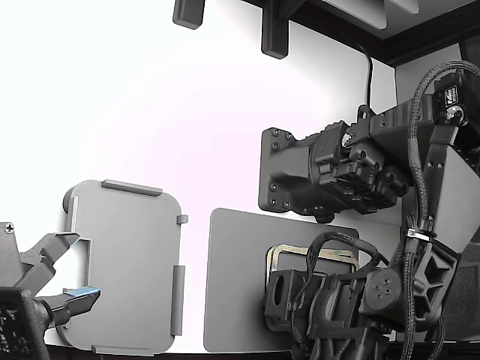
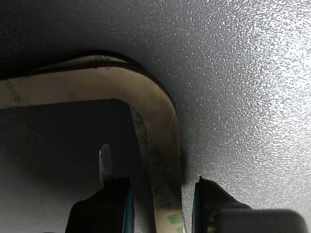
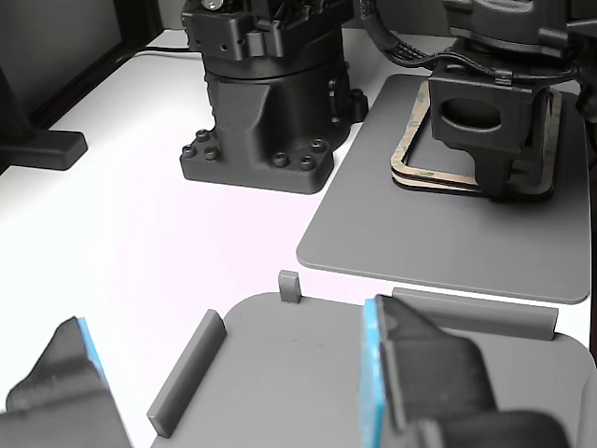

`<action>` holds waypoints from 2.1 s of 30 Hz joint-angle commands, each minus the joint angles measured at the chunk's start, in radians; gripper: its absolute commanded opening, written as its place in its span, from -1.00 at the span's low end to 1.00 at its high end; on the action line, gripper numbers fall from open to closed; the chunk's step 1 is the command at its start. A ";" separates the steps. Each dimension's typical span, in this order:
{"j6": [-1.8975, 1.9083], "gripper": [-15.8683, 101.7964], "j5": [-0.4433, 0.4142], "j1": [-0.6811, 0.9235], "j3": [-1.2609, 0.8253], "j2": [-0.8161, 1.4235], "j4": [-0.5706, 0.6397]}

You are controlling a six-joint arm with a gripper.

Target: Move top rectangular frame to the holder.

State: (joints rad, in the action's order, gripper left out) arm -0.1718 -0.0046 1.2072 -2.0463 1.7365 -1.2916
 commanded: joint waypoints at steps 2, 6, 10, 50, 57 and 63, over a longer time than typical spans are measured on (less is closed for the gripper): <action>0.002 0.08 -0.005 -0.018 0.008 0.021 0.009; -0.002 0.07 -0.008 -0.018 -0.002 0.026 0.017; -0.005 0.03 -0.008 -0.018 -0.005 0.029 0.017; -0.006 -0.90 -0.051 -0.020 0.072 0.060 -0.060; 0.048 -0.90 -0.040 -0.069 0.199 0.083 -0.186; 0.150 -0.90 -0.032 -0.152 0.344 0.072 -0.310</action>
State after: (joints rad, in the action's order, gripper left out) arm -0.0445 -0.0291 1.0907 -1.7810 1.7994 -1.5601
